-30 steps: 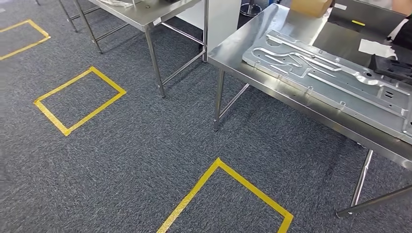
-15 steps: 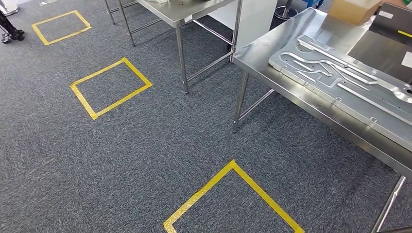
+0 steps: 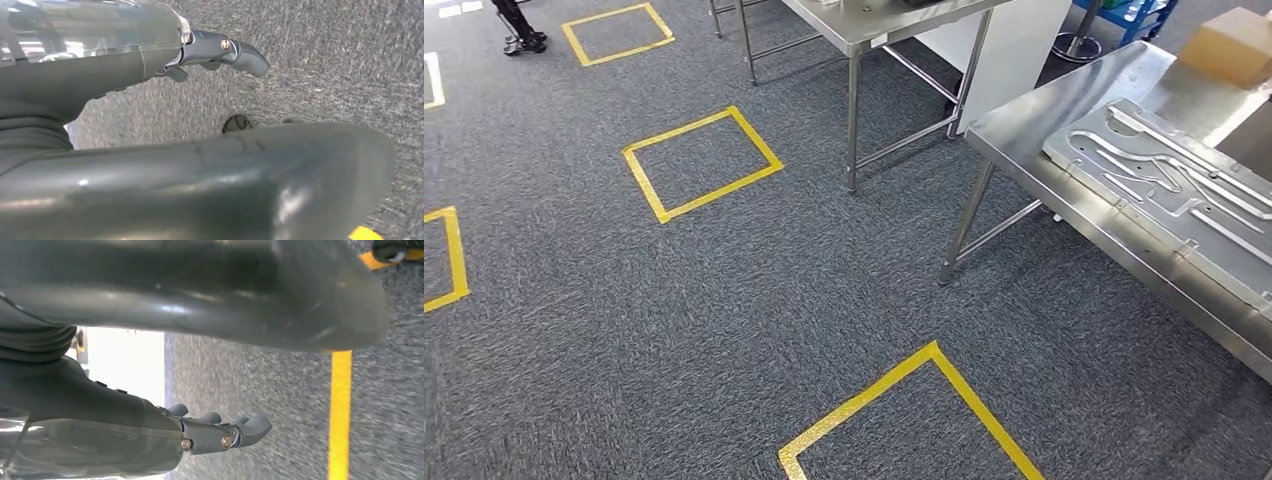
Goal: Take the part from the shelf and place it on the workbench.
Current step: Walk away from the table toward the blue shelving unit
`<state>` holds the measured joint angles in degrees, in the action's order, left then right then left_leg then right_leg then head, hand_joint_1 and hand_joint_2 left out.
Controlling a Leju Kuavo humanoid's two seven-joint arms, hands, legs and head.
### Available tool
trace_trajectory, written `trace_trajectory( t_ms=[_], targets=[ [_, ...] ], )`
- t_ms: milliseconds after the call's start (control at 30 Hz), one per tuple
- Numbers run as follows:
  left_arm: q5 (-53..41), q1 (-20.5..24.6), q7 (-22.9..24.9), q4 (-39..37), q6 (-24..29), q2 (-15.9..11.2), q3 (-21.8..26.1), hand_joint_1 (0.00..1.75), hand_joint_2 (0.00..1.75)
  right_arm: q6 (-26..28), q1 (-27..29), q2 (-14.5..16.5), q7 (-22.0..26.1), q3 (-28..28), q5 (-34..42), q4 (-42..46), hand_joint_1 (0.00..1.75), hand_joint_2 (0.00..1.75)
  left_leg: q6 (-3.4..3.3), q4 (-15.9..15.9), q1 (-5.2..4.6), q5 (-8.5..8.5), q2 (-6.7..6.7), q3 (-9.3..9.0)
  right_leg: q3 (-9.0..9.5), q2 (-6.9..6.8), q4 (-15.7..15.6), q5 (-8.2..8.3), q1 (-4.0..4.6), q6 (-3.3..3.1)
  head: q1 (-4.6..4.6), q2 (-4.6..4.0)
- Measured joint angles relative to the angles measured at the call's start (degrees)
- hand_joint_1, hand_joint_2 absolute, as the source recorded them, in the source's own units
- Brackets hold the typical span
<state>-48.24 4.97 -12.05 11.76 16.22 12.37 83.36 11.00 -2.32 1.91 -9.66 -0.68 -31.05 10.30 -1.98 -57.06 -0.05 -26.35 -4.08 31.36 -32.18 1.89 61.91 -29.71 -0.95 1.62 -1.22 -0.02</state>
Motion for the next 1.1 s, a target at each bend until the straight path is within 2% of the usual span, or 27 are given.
trace_trajectory(
  t_ms=[67, 133, 200, 267, 333, 367, 400, 433, 467, 533, 567, 600, 633, 667, 733, 800, 833, 867, 900, 933, 967, 1033, 1067, 1100],
  targets=[
    [-0.22, -0.01, -0.20, 0.00, -0.21, -0.02, -0.18, 0.00, 0.00, -0.25, -0.06, -0.15, 0.07, 0.00, 0.03, -0.03, 0.00, 0.00, 0.62, -0.21, -0.05, 0.01, -0.93, 0.32, 1.68, 1.31, -4.10, 1.18, 0.10, -0.50, -0.01, 0.00],
    [-0.55, -0.13, -0.52, 0.00, -0.61, -0.05, -0.42, 0.00, 0.00, -0.39, -0.26, -0.18, 0.14, 0.00, 0.14, -0.05, 0.00, 0.00, 1.35, -0.14, 0.03, 0.16, -1.62, 0.65, 1.74, 0.66, -4.36, 1.28, 0.20, -1.14, -0.02, 0.00],
    [-0.88, -0.24, -0.79, 0.00, -1.02, -0.18, -0.72, 0.00, 0.00, -0.49, -0.29, -0.19, 0.15, -0.01, 0.25, -0.05, 0.00, 0.00, 1.88, -1.48, 0.07, -0.83, -0.40, 1.33, 1.94, -0.50, -4.83, 1.54, 0.08, -2.03, -0.02, 0.00],
    [-1.02, -0.20, -1.28, 0.00, -1.74, -0.43, -1.09, 0.00, 0.00, -0.62, 0.02, -0.19, 0.15, -0.02, 0.20, -0.05, 0.00, 0.00, 2.24, -7.10, 0.14, -4.22, 2.09, 3.87, 2.02, -1.94, -5.13, 1.64, 0.12, -2.73, -0.03, 0.00],
    [-1.02, -0.18, -2.02, 0.00, -3.04, -0.82, -1.28, 0.00, 0.00, -0.76, 0.35, -0.28, 0.15, -0.03, 0.03, -0.07, 0.00, 0.00, 2.63, -14.95, 0.35, -7.79, 3.22, 7.51, 1.92, -3.35, -5.07, 1.59, 0.32, -2.94, -0.04, 0.00],
    [-1.13, -0.22, -2.32, 0.00, -3.75, -1.06, -1.34, 0.00, 0.00, -0.80, 0.40, -0.35, 0.15, -0.04, 0.02, -0.07, 0.00, 0.00, 2.79, -17.10, 0.47, -8.29, 3.44, 8.43, 1.89, -4.00, -5.04, 1.55, 0.39, -2.94, -0.04, 0.00],
    [-1.34, -0.29, -2.54, 0.00, -4.36, -1.26, -1.44, 0.00, 0.00, -0.79, 0.41, -0.42, 0.15, -0.05, 0.10, -0.07, 0.00, 0.00, 2.89, -17.10, 0.57, -7.71, 3.64, 8.29, 1.90, -4.60, -4.99, 1.51, 0.42, -2.91, -0.04, 0.00],
    [-1.66, -0.36, -2.73, 0.00, -4.81, -1.40, -1.60, 0.00, 0.00, -0.77, 0.38, -0.46, 0.15, -0.08, 0.21, -0.07, 0.00, 0.00, 2.89, -14.49, 0.64, -6.11, 3.98, 6.79, 1.98, -5.17, -4.95, 1.42, 0.44, -2.84, -0.04, 0.00],
    [-1.99, -0.40, -2.91, 0.00, -5.07, -1.52, -1.83, 0.00, 0.00, -0.74, 0.36, -0.47, 0.15, -0.09, 0.32, -0.07, 0.00, 0.00, 2.80, -10.20, 0.68, -4.07, 4.70, 4.40, 2.12, -5.68, -4.90, 1.30, 0.45, -2.72, -0.04, 0.00],
    [-2.51, -0.35, -3.27, 0.02, -5.41, -1.68, -2.37, 0.00, 0.00, -0.69, 0.40, -0.47, 0.15, -0.16, 0.55, -0.07, 0.00, 0.00, 2.37, -2.51, 0.37, -1.62, 6.64, 0.26, 2.39, -6.59, -4.75, 1.01, 0.64, -2.25, -0.04, 0.00],
    [-2.65, -0.36, -3.40, 0.03, -5.56, -1.75, -2.58, 0.00, 0.00, -0.68, 0.41, -0.47, 0.15, -0.23, 0.68, -0.07, 0.00, 0.00, 2.13, -0.69, 0.20, -1.26, 7.19, -0.60, 2.48, -6.96, -4.69, 0.93, 0.71, -1.94, -0.04, 0.00],
    [-2.75, -0.41, -3.50, 0.04, -5.68, -1.83, -2.72, 0.00, 0.00, -0.67, 0.38, -0.47, 0.15, -0.32, 0.81, -0.07, 0.00, 0.00, 1.90, -0.21, -0.02, -1.36, 7.20, -0.66, 2.56, -7.33, -4.71, 0.92, 0.76, -1.62, -0.04, 0.00],
    [-2.78, -0.50, -3.57, 0.05, -5.75, -1.90, -2.79, 0.00, 0.00, -0.66, 0.28, -0.47, 0.15, -0.40, 0.92, -0.07, 0.00, 0.00, 1.61, -0.06, -0.05, -1.15, 6.61, -0.52, 2.67, -7.73, -4.77, 0.94, 0.73, -1.26, -0.04, 0.00],
    [-2.80, -0.59, -3.61, 0.06, -5.78, -1.96, -2.83, 0.00, 0.00, -0.66, 0.21, -0.47, 0.15, -0.48, 0.97, -0.06, 0.00, 0.00, 1.29, 0.19, 0.02, -0.93, 6.15, -0.57, 2.76, -7.61, -4.69, 0.79, 0.61, -0.88, -0.04, 0.00],
    [-2.86, -0.62, -3.71, 0.07, -5.86, -2.02, -3.01, 0.00, 0.00, -0.64, 0.27, -0.47, 0.15, -0.54, 1.05, -0.05, 0.00, 0.00, 0.56, 0.78, 0.24, -0.37, 5.18, -0.76, 1.99, -5.49, -2.63, -0.98, 0.37, -0.24, -0.02, 0.00],
    [-3.10, -0.60, -3.87, 0.08, -6.08, -2.05, -3.27, 0.00, 0.00, -0.57, 0.51, -0.48, 0.15, -0.65, 1.18, -0.06, 0.00, 0.00, 0.15, 0.96, 0.24, -0.03, 4.16, -0.65, -1.22, -2.84, 4.22, -4.91, 0.18, 0.06, -0.01, 0.00],
    [-3.32, -0.62, -3.96, 0.09, -6.22, -2.10, -3.44, 0.00, 0.00, -0.51, 0.61, -0.49, 0.17, -0.75, 1.26, -0.07, 0.00, 0.00, 0.08, 0.93, 0.16, 0.02, 3.58, -0.50, -3.15, -2.35, 8.18, -6.59, 0.16, 0.12, -0.01, 0.00],
    [-3.58, -0.67, -4.05, 0.09, -6.39, -2.16, -3.65, 0.00, 0.00, -0.45, 0.69, -0.49, 0.27, -0.88, 1.34, -0.07, 0.00, 0.00, 0.04, 0.86, 0.09, 0.06, 2.93, -0.40, -4.61, -2.19, 11.04, -7.34, 0.15, 0.16, -0.02, 0.00],
    [-3.84, -0.74, -4.13, 0.09, -6.57, -2.25, -3.85, 0.00, 0.00, -0.39, 0.77, -0.49, 0.45, -1.00, 1.42, -0.07, 0.00, 0.00, 0.04, 0.75, 0.06, 0.06, 2.25, -0.35, -5.05, -2.13, 11.67, -6.80, 0.15, 0.14, -0.02, 0.00],
    [-4.15, -0.82, -4.19, 0.10, -6.76, -2.33, -4.05, 0.00, 0.00, -0.28, 0.85, -0.49, 0.66, -1.12, 1.51, -0.07, 0.00, 0.00, 0.08, 0.60, 0.06, 0.04, 1.53, -0.34, -4.38, -2.00, 10.01, -5.17, 0.12, 0.09, -0.02, 0.00],
    [-4.43, -0.87, -4.23, 0.12, -6.92, -2.43, -4.25, 0.00, 0.00, -0.11, 0.91, -0.49, 0.87, -1.24, 1.64, -0.07, 0.00, 0.00, 0.16, 0.42, 0.08, -0.02, 0.81, -0.35, -2.76, -1.56, 6.40, -2.85, 0.04, 0.00, -0.02, 0.00],
    [-5.22, -0.89, -4.25, 0.16, -7.31, -2.68, -4.69, 0.00, 0.00, 0.36, 0.98, -0.49, 1.53, -1.69, 2.30, -0.09, 0.00, 0.00, 0.59, -0.01, 0.04, -0.14, -0.48, -0.10, 0.57, 0.80, -1.00, 0.28, -0.17, -0.28, -0.02, 0.00],
    [-5.66, -0.89, -4.22, 0.19, -7.58, -2.87, -5.04, 0.00, 0.00, 0.54, 0.93, -0.49, 2.00, -2.04, 2.74, -0.11, 0.00, 0.00, 0.91, -0.17, 0.03, -0.14, -0.97, 0.12, 1.38, 1.66, -3.03, 0.86, -0.17, -0.49, -0.02, 0.00],
    [-6.06, -0.92, -4.16, 0.21, -7.83, -3.07, -5.36, 0.00, 0.00, 0.63, 0.78, -0.49, 2.51, -2.40, 3.11, -0.12, 0.00, 0.00, 1.29, -0.24, 0.06, -0.08, -1.42, 0.38, 1.56, 2.11, -3.68, 0.79, -0.08, -0.76, -0.02, 0.00]
  ],
)
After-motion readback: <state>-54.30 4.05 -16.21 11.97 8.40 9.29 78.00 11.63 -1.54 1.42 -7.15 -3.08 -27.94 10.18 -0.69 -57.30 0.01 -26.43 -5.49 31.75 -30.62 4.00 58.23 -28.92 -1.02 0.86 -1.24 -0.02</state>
